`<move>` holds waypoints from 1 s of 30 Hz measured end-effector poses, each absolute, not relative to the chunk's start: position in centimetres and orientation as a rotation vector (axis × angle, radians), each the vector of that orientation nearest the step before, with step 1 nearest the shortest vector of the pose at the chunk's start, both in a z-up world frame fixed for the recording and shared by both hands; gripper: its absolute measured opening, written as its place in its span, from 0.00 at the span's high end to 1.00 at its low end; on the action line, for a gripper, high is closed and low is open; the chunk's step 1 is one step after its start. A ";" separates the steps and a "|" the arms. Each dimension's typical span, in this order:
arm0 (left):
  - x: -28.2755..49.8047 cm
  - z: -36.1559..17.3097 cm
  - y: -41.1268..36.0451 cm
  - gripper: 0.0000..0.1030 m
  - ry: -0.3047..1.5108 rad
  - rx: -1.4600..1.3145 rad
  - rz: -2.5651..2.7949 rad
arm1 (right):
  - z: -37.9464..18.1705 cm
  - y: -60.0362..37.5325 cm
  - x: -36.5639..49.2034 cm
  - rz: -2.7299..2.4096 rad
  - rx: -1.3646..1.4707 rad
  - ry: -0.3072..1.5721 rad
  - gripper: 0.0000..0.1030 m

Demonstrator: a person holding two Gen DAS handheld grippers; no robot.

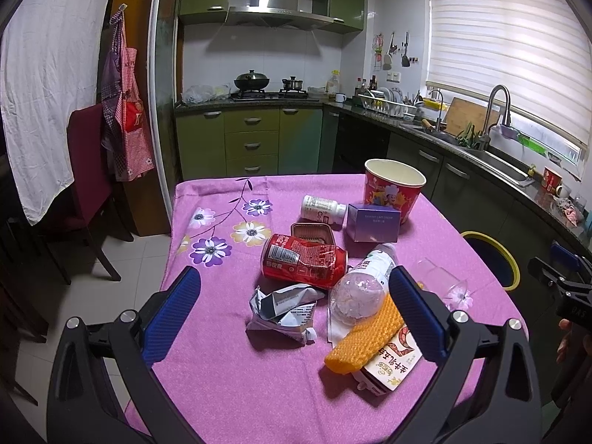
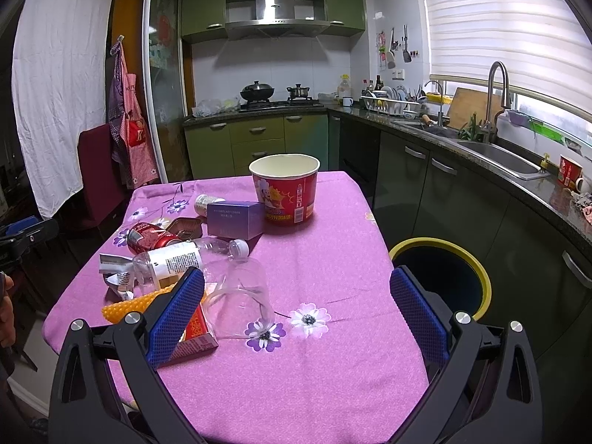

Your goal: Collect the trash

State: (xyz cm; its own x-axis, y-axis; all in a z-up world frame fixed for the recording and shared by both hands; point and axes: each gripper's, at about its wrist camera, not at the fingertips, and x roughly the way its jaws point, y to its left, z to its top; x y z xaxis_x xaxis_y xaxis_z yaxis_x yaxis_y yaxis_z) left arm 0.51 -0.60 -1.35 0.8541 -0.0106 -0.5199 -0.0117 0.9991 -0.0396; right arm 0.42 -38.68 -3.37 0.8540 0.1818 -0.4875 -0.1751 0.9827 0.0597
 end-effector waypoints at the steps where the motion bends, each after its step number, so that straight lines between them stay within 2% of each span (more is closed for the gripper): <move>1: 0.5 -1.3 -0.6 0.06 0.547 -0.041 0.001 | -3.4 -38.7 0.4 0.187 0.013 0.515 0.04; 30: 0.9 -1.8 -0.7 0.06 0.560 -0.035 0.001 | -4.1 -38.6 0.9 0.181 0.019 0.525 0.04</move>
